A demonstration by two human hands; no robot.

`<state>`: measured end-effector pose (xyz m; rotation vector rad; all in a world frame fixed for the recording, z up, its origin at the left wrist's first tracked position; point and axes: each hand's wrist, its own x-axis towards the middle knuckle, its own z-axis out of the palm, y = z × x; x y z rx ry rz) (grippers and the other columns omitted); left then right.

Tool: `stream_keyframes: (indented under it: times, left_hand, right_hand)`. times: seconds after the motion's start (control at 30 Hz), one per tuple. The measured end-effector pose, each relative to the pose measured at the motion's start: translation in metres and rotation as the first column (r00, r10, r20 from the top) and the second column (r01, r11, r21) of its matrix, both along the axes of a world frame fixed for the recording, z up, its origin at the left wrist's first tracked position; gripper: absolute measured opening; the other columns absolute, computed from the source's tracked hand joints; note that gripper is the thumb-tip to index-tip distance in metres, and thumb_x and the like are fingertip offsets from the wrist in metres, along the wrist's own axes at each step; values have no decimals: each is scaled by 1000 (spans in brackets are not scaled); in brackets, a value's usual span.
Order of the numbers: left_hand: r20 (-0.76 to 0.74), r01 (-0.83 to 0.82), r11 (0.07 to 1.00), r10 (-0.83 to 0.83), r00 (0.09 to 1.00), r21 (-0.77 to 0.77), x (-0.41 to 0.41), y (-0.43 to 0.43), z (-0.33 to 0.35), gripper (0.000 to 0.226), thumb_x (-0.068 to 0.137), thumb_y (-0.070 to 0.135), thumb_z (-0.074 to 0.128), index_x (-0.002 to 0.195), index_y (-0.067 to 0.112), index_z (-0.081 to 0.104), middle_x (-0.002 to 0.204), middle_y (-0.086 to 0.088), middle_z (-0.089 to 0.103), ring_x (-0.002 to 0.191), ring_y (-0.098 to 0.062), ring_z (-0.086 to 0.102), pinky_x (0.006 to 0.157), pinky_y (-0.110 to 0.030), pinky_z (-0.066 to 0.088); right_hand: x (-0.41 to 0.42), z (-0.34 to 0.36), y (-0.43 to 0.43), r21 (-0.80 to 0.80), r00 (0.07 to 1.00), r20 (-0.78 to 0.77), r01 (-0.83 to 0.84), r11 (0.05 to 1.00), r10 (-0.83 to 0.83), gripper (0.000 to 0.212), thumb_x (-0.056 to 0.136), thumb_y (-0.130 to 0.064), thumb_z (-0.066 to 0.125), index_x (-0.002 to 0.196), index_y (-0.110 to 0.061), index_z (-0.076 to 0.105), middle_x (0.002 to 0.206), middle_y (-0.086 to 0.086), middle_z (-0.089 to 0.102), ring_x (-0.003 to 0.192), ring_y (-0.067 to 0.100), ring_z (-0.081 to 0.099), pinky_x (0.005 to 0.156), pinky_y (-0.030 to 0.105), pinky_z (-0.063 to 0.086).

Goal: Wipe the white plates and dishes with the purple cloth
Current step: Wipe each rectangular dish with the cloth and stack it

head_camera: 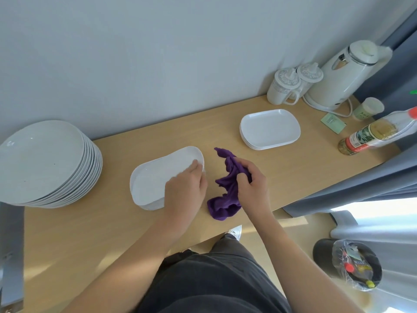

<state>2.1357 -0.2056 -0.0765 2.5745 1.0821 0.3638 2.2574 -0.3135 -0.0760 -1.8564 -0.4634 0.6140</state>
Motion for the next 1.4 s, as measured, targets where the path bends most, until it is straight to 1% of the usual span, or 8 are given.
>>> stream_keyframes:
  times: [0.13, 0.3, 0.4, 0.8, 0.9, 1.0, 1.13, 1.4]
  left_hand:
    - [328, -91, 975, 154, 932, -200, -17, 22, 55, 33, 98, 20, 51, 68, 5, 46, 53, -4, 30, 51, -14, 26, 51, -29, 25]
    - [499, -4, 742, 455, 738, -670, -43, 39, 96, 17, 89, 37, 61, 78, 26, 66, 74, -6, 56, 71, -17, 49, 74, -34, 44]
    - [549, 126, 623, 553, 627, -772, -50, 36, 109, 18, 96, 25, 61, 89, 21, 78, 93, -14, 75, 91, -39, 69, 91, -48, 55]
    - [573, 221, 545, 648, 502, -809, -63, 52, 126, 37, 100, 9, 52, 77, 18, 79, 79, -12, 70, 70, -20, 62, 65, -27, 52]
    - [576, 229, 549, 625, 527, -804, -64, 53, 124, 34, 101, 12, 52, 81, 18, 79, 83, -25, 68, 77, -27, 63, 74, -35, 56]
    - [593, 234, 579, 571, 568, -781, -67, 52, 122, 29, 101, 14, 53, 88, 17, 80, 94, -24, 73, 89, -41, 69, 89, -51, 57]
    - [587, 186, 605, 576, 568, -774, -69, 49, 124, 26, 100, 12, 55, 90, 15, 79, 85, -13, 75, 80, -29, 70, 85, -46, 59]
    - [571, 137, 572, 709, 413, -809, -70, 74, 120, 27, 95, 11, 62, 71, 15, 73, 85, -14, 59, 80, -26, 56, 82, -45, 55]
  right_hand:
    - [-13, 33, 19, 118, 1000, -25, 20, 993, -17, 51, 82, -7, 39, 114, -35, 67, 109, -10, 71, 102, 22, 68, 86, 49, 57]
    - [-36, 80, 51, 315, 1000, -8, 12, 949, -10, 53, 83, -3, 39, 108, -39, 68, 105, -13, 71, 103, 22, 67, 87, 54, 56]
    - [-52, 97, 78, 384, 998, 65, -41, 922, 17, 49, 83, -3, 41, 121, -22, 65, 116, -8, 68, 111, 11, 62, 98, 35, 51]
    - [-121, 55, 84, 374, 866, 487, -322, 869, 112, 36, 93, 3, 53, 129, 2, 60, 145, 9, 49, 138, 20, 44, 113, 37, 38]
    - [-117, 60, 98, 404, 891, 445, -285, 869, 85, 39, 96, -7, 48, 132, 1, 59, 150, 10, 45, 143, 25, 40, 113, 48, 38]
    - [-98, 75, 117, 409, 959, 277, -173, 896, 59, 40, 97, -10, 44, 133, -8, 61, 150, 6, 47, 144, 11, 36, 117, 33, 33]
    - [-86, 81, 128, 368, 987, 132, -129, 921, 86, 38, 97, -19, 43, 129, -21, 62, 136, -10, 60, 133, 6, 48, 112, 37, 41]
    - [-139, 16, 79, 217, 850, 453, -399, 891, 270, 49, 102, -9, 47, 150, -13, 37, 158, 3, 34, 150, 16, 27, 122, 33, 25]
